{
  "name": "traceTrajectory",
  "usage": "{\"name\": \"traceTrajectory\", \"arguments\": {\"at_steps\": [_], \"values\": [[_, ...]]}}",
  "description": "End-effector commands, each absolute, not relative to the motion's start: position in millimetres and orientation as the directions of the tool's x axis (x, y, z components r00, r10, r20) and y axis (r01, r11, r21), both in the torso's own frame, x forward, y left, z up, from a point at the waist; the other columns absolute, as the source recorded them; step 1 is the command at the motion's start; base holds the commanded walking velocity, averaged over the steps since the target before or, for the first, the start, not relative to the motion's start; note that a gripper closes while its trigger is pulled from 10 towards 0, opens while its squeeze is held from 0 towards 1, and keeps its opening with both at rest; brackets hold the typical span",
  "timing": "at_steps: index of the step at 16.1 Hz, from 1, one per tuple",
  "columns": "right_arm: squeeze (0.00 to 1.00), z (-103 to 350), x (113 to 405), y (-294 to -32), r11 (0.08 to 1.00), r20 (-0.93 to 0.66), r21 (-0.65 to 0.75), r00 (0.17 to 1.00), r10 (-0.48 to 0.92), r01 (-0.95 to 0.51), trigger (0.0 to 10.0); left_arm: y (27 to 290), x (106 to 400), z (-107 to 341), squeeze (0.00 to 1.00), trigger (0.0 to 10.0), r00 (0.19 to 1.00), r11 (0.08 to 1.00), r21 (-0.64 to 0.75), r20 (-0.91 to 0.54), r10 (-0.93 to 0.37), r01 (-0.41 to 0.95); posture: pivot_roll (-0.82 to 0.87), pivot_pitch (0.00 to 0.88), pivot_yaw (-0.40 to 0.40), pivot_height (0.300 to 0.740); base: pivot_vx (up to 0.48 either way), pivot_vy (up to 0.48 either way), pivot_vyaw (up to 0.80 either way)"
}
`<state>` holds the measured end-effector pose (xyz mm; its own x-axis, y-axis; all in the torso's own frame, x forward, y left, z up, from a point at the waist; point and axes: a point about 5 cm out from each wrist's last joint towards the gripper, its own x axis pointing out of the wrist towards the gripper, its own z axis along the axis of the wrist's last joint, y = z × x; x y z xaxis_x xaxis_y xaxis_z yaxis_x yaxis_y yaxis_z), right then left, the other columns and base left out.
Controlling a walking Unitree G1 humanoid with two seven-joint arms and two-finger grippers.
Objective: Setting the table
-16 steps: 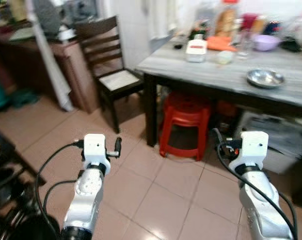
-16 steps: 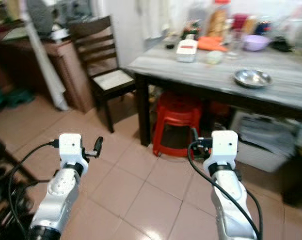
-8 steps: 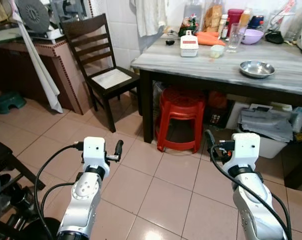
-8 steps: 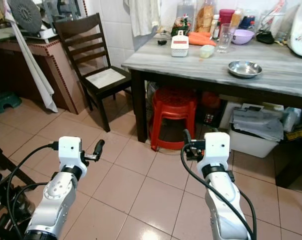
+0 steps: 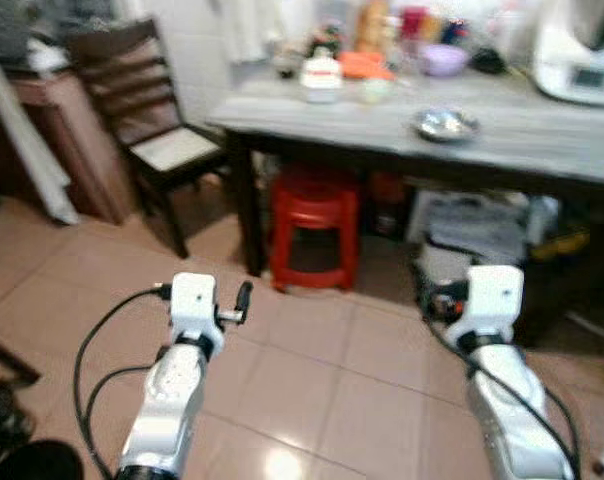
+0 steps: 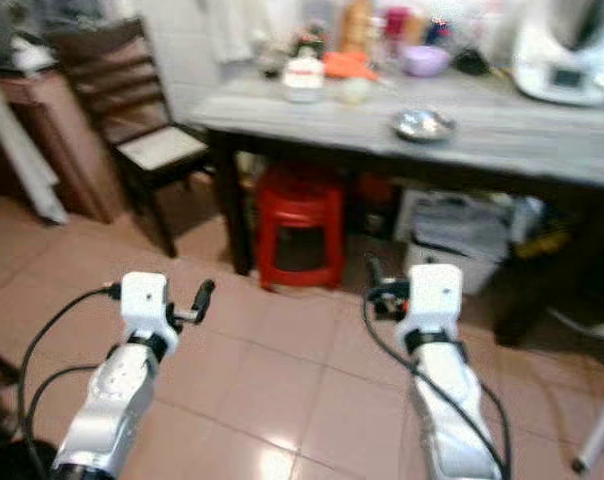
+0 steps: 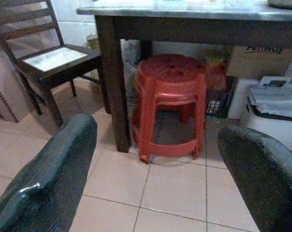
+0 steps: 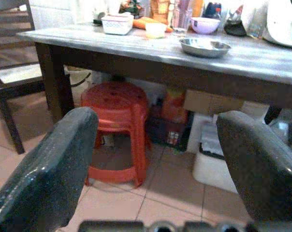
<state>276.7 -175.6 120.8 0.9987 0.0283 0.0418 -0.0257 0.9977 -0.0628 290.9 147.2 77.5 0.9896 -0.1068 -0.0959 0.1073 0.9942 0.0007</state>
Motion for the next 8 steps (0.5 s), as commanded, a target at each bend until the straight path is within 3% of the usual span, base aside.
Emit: {"name": "traceTrajectory", "arguments": {"at_steps": [1,8], "values": [[0.00,126.6,277.6,-178.4,0.997,0.062,-0.072,0.998,0.020,-0.016,10.0,146.9,291.6,80.3,0.00,10.0,0.991,0.994,0.000,-0.086,-0.105,0.105,-0.08,0.016,0.054,0.740,0.000,-0.442,-0.44],[0.00,126.8,277.0,-177.9,0.998,0.064,-0.069,0.998,0.016,-0.012,10.0,146.5,292.0,81.8,0.00,10.0,0.990,0.993,0.000,-0.086,-0.114,0.114,-0.08,0.020,0.058,0.740,0.000,-0.443,-0.06]]}}
